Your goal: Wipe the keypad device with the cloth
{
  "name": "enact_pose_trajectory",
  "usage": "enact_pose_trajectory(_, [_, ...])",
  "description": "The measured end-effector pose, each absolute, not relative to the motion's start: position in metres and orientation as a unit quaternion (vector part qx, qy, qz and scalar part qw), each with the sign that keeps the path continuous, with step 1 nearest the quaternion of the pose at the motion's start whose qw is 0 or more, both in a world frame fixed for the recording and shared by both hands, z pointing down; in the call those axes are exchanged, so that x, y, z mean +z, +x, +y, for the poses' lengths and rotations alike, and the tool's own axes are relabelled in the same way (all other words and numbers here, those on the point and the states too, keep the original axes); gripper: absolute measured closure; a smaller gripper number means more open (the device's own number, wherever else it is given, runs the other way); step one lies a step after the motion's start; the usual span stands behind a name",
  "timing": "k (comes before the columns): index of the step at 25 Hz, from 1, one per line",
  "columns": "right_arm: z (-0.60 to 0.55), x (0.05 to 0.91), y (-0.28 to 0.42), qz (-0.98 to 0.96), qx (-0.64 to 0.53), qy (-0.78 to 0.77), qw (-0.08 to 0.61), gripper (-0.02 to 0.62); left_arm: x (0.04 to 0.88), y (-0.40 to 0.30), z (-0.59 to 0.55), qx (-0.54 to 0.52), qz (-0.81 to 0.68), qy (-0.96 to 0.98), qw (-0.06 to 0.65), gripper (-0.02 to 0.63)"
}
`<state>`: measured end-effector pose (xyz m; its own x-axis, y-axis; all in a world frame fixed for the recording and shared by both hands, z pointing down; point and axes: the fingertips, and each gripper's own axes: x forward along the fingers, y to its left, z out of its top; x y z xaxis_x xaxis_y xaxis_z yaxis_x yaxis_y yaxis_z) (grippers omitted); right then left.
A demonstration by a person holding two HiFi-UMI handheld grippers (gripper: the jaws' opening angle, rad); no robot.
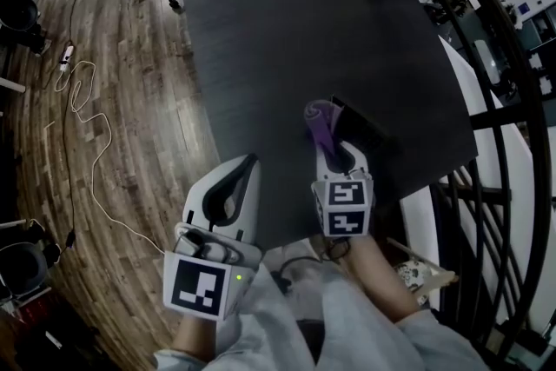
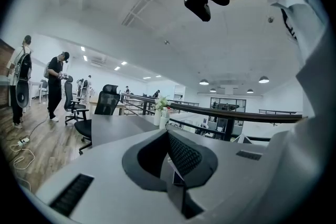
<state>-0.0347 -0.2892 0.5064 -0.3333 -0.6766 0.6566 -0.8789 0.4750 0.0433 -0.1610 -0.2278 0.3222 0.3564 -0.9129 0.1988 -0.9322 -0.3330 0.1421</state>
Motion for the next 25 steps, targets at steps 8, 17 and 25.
enact_pose_trajectory(8, [-0.279, 0.525, -0.045, -0.806, 0.213, 0.469, 0.293, 0.511, 0.326, -0.165, -0.223, 0.047, -0.575, 0.808, 0.119, 0.595])
enact_pose_trajectory(17, [-0.275, 0.521, -0.031, -0.801, 0.225, 0.481, 0.278, 0.511, 0.322, -0.156, -0.223, 0.045, -0.565, 0.816, 0.115, 0.595])
enact_pose_trajectory(25, [-0.265, 0.520, -0.003, -0.790, 0.236, 0.500, 0.266, 0.511, 0.319, -0.134, -0.219, 0.045, -0.546, 0.830, 0.108, 0.595])
